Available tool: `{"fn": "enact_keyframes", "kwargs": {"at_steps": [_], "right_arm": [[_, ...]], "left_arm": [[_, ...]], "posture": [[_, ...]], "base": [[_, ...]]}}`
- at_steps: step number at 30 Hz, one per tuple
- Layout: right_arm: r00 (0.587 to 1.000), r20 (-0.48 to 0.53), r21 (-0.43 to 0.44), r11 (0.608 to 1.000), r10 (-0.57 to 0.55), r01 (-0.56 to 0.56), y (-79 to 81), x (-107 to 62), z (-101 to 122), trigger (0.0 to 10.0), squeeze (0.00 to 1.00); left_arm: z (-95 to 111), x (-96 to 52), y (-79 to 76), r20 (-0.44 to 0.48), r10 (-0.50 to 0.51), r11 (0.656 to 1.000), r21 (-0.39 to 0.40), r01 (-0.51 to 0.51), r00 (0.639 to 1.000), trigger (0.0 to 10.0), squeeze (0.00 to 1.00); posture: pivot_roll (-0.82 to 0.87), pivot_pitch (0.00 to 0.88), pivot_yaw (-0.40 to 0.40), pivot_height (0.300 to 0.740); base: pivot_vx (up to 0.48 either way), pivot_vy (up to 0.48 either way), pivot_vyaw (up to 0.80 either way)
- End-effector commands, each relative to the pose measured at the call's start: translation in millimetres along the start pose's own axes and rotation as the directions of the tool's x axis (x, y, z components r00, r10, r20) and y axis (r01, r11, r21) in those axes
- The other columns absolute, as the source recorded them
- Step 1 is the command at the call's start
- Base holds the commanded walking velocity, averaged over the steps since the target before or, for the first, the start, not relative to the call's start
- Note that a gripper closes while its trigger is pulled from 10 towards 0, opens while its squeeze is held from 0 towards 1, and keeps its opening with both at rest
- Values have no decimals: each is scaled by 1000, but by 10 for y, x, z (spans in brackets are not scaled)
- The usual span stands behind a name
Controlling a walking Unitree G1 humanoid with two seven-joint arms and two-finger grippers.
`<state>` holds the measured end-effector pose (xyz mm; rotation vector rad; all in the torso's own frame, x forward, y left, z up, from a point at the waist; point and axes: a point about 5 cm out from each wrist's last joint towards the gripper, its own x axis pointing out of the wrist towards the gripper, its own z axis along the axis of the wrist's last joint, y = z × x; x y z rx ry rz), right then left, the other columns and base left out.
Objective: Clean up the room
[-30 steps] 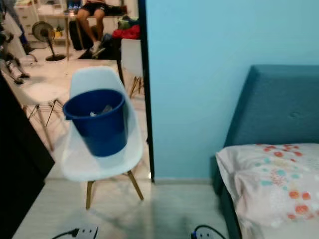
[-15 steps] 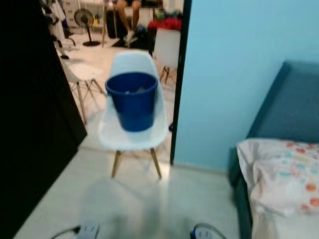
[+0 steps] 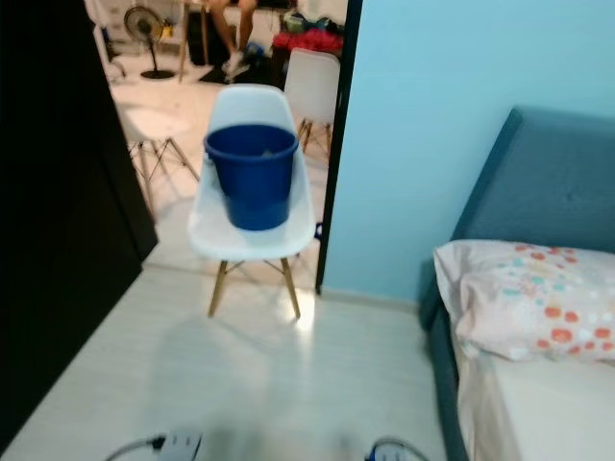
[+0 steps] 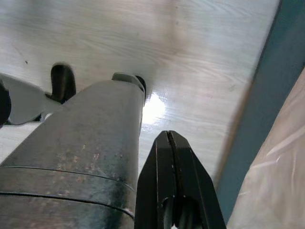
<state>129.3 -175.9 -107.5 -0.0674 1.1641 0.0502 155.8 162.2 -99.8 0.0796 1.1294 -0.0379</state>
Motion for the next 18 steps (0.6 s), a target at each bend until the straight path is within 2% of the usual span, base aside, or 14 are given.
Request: {"fn": "enact_keyframes", "kwargs": {"at_steps": [1,18], "right_arm": [[1000,-13,-4,1000,8,-8,22,-1,-32,10000,0],[1000,-22,-7,1000,12,-12,22,-4,-57,10000,0]], "left_arm": [[-37,-1,-38,-16,-14,1000,5,14,1000,10000,0],[-45,-2,-29,-22,-18,1000,6,18,1000,10000,0]], "posture": [[-10,0,-83,740],[-14,0,-83,740]], "base": [[-334,0,0],[-335,0,0]]}}
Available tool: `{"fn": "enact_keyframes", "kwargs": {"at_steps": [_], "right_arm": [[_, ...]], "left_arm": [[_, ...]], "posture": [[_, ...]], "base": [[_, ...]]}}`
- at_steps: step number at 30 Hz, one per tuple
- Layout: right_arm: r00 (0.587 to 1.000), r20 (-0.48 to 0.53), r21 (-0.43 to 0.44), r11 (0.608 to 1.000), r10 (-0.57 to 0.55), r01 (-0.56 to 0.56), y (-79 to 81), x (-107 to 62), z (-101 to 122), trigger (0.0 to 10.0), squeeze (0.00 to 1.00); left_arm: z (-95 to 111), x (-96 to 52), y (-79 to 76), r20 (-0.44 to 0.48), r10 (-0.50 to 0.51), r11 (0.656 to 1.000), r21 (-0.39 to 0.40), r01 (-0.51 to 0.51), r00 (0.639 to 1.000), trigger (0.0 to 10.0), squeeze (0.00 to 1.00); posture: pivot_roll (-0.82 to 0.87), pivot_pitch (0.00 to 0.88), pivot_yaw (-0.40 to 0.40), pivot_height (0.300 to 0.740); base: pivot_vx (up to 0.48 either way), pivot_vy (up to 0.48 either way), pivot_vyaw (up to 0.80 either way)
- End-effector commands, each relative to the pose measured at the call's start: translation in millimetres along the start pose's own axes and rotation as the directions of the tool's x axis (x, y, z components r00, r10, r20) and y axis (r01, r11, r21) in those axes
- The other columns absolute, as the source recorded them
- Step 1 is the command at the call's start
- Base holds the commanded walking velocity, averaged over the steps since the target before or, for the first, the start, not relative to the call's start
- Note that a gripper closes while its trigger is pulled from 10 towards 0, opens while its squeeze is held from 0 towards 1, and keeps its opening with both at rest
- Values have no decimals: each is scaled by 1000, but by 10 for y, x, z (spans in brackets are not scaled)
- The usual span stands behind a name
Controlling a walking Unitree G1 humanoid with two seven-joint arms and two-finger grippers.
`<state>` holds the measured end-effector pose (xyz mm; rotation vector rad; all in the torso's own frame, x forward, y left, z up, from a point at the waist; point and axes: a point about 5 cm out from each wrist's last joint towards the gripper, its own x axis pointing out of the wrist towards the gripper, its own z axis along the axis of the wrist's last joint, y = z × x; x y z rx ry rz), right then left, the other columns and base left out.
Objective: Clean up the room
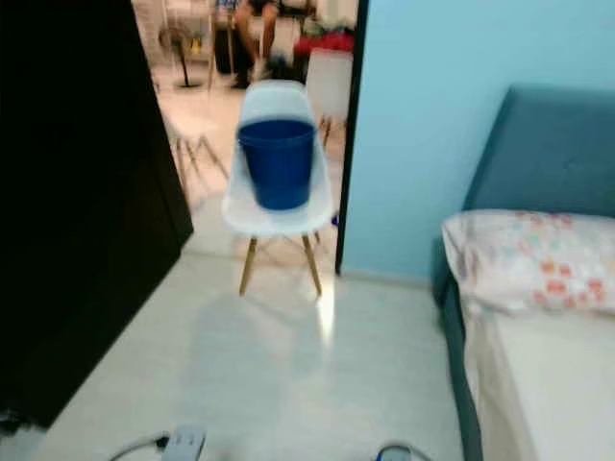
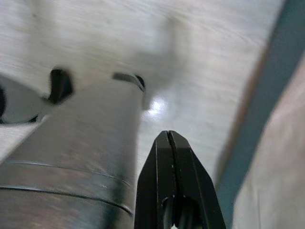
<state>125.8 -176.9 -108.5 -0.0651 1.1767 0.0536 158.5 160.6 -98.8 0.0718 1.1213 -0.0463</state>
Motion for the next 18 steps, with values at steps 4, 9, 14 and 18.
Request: {"fn": "enact_keyframes", "kwargs": {"at_steps": [4,9,14,18], "right_arm": [[1000,-10,-7,1000,8,-8,30,1,-21,10000,0],[1000,-11,-6,1000,10,-10,36,1,-28,10000,0],[1000,-12,-7,1000,11,-12,38,0,-31,10000,0],[1000,-14,-7,1000,11,-11,39,0,-34,10000,0]], "left_arm": [[-74,-4,-14,-31,-8,1000,9,9,999,10000,0],[-79,-5,-5,-32,-9,1000,13,9,999,10000,0],[-83,-6,1,-33,-9,1000,15,9,999,10000,0],[-85,-6,3,-34,-9,1000,16,10,999,10000,0]], "posture": [[-14,0,-83,740],[-15,0,-79,740],[-15,0,-78,740],[-16,0,-77,740]], "base": [[-336,0,0],[-336,0,0],[-334,0,0],[-337,0,0]]}}
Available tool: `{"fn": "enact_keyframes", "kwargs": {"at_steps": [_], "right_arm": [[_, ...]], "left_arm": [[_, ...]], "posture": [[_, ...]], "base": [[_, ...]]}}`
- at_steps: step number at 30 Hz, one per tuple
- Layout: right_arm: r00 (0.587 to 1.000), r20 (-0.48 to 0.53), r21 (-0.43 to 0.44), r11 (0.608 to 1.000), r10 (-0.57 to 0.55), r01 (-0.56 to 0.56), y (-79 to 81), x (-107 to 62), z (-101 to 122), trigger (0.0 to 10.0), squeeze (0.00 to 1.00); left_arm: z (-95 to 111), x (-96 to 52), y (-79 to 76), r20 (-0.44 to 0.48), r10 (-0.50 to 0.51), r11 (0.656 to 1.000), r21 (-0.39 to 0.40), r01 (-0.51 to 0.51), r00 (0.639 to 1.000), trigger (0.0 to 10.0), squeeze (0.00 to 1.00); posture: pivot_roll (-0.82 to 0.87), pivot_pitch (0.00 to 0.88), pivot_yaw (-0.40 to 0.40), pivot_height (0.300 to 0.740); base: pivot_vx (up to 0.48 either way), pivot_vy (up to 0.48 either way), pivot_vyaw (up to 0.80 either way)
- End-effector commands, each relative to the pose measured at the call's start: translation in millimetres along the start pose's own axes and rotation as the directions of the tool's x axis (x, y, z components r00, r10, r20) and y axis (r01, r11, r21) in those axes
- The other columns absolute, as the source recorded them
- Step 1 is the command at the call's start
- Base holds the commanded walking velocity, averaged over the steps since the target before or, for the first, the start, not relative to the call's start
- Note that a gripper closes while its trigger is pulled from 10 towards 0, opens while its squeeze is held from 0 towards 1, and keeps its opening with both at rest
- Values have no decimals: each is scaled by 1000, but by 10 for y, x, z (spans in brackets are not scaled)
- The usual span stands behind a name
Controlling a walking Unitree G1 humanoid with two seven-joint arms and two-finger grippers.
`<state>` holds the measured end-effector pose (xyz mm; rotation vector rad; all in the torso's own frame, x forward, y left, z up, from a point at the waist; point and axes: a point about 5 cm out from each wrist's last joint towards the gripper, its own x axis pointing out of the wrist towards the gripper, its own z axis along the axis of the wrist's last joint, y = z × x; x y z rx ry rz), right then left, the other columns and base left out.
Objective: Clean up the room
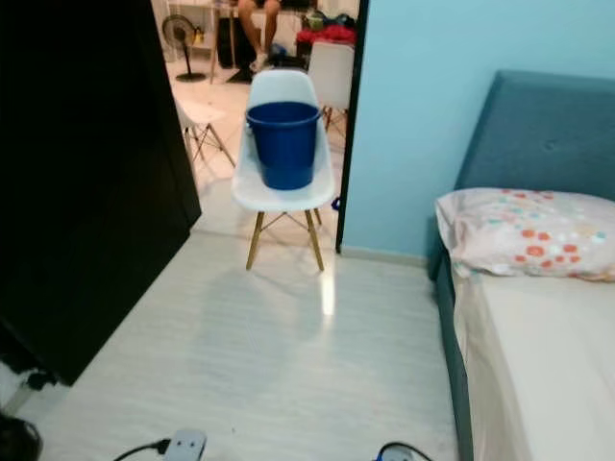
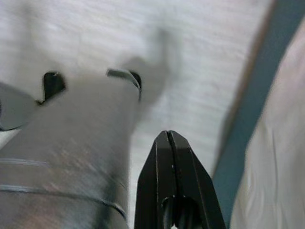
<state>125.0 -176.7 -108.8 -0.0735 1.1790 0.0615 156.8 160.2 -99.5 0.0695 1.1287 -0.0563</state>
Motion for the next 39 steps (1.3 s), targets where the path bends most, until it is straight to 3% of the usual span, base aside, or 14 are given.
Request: {"fn": "enact_keyframes", "kwargs": {"at_steps": [1,39], "right_arm": [[1000,-12,3,1000,9,-9,37,1,-26,10000,0],[1000,-16,-6,1000,3,-4,11,-1,-29,10000,0]], "left_arm": [[-67,-5,8,-27,0,1000,13,0,1000,10000,0],[-67,-5,-3,-27,-12,999,29,13,1000,10000,0]], "posture": [[-17,0,-76,740],[-20,0,-89,740]], "base": [[-334,0,0],[-334,0,0]]}}
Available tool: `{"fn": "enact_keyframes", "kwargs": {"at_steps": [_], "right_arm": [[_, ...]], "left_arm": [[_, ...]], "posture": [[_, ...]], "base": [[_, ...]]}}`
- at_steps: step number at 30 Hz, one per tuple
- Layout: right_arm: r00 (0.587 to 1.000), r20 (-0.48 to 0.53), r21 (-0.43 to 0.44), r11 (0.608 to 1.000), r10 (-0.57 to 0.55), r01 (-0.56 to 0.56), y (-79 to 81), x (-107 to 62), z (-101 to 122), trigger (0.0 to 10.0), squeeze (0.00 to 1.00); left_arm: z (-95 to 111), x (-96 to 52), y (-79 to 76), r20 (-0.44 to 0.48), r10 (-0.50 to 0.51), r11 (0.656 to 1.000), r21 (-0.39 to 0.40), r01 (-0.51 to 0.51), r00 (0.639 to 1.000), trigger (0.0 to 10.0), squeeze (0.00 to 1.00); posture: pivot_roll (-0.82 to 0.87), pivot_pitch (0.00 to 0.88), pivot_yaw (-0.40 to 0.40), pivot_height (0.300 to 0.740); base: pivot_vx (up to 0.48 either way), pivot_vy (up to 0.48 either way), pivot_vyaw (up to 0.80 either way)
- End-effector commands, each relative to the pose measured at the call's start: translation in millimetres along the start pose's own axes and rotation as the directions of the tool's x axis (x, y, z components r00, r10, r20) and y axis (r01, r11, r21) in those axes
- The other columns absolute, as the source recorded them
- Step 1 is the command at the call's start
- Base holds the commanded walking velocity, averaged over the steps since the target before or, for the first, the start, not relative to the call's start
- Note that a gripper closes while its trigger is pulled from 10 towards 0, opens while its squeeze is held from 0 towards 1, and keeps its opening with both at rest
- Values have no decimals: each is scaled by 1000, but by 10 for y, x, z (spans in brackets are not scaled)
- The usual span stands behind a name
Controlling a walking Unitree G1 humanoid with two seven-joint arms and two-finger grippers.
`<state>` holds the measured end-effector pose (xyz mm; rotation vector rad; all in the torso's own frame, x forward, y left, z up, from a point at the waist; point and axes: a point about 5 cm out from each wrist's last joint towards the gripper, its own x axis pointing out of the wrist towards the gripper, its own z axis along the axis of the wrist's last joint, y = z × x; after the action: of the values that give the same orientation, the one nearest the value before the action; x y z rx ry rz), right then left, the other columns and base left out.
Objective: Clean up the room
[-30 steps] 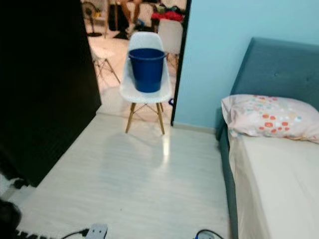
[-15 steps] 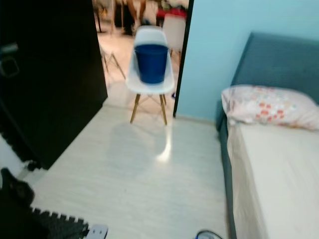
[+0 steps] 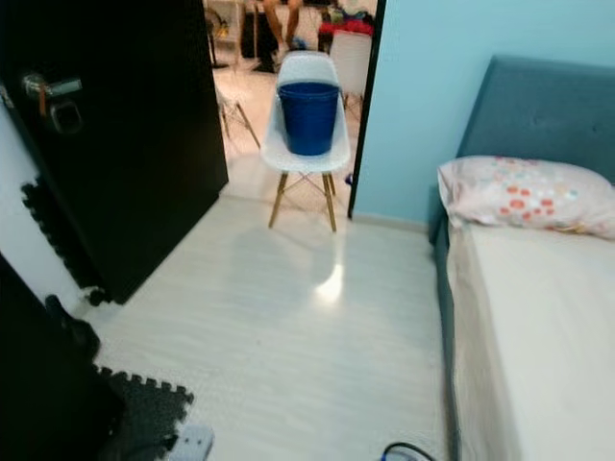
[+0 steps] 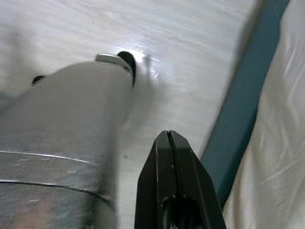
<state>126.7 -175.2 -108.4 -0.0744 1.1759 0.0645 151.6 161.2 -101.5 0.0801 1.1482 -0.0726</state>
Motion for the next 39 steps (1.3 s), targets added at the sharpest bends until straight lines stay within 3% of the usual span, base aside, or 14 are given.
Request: {"fn": "enact_keyframes", "kwargs": {"at_steps": [1,14,26,34,39], "right_arm": [[1000,-20,-3,1000,1,-1,-3,-4,-48,10000,0],[1000,-30,4,1000,1,-1,3,-4,-57,10000,0],[999,-50,-2,1000,-9,9,4,-2,-65,10000,0],[998,-57,-8,1000,-26,26,-5,-3,-68,10000,0],[998,-58,-10,999,-34,34,-11,-3,-68,10000,0]], "left_arm": [[-13,0,-9,-7,-5,1000,13,5,1000,10000,0],[-16,-1,-3,-10,-5,1000,10,5,1000,10000,0],[-9,-1,1,1,-5,1000,-19,5,1000,10000,0],[-5,-1,1,3,-9,1000,-13,9,1000,10000,0],[-2,-1,-1,4,-11,1000,-11,11,1000,10000,0]], "posture": [[-20,0,-89,740],[-19,0,-83,740],[-19,0,-78,740],[-21,0,-77,740],[-22,0,-76,740]], "base": [[-334,0,0],[-331,0,0],[0,0,-800],[0,0,0],[0,0,-800]]}}
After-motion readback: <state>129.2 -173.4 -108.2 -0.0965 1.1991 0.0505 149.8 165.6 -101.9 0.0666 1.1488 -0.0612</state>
